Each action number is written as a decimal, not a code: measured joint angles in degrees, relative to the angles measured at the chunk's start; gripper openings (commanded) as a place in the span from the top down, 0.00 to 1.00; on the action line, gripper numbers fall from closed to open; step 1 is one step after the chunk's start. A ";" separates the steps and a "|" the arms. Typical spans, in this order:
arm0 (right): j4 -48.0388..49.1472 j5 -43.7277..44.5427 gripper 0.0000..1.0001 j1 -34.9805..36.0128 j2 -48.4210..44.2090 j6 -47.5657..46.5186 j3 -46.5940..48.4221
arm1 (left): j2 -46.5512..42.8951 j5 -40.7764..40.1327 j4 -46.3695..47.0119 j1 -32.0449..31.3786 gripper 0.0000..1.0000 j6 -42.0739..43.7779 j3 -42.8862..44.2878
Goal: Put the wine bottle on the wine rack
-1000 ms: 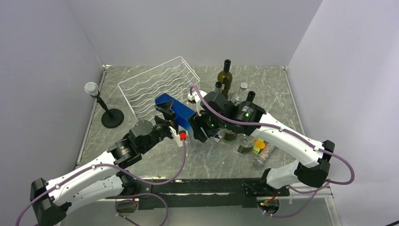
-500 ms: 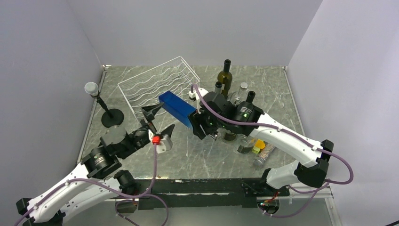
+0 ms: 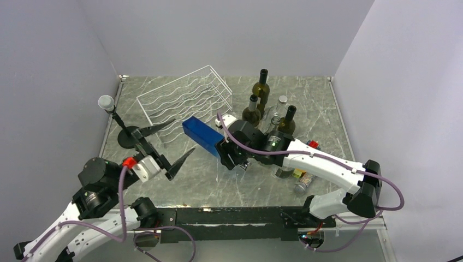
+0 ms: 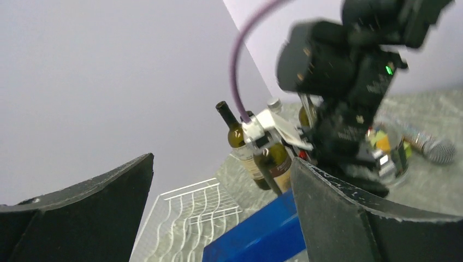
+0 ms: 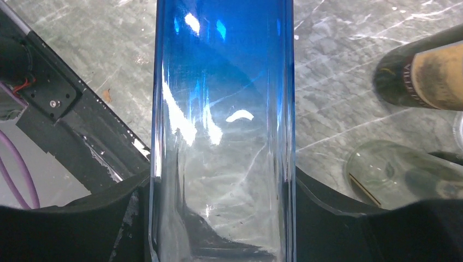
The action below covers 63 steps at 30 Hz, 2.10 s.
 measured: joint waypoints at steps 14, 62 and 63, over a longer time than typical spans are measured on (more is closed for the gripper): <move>9.44 0.35 1.00 5.55 0.26 1.53 -9.05 | 8.31 -32.22 -0.96 0.00 0.01 -30.67 9.46; 42.69 13.44 1.00 8.98 28.79 2.45 -7.45 | 5.51 -36.83 -17.70 0.00 0.01 -43.39 12.28; 44.28 13.79 1.00 8.98 29.42 2.32 -7.45 | 5.51 -36.81 -17.77 0.00 0.01 -43.43 12.28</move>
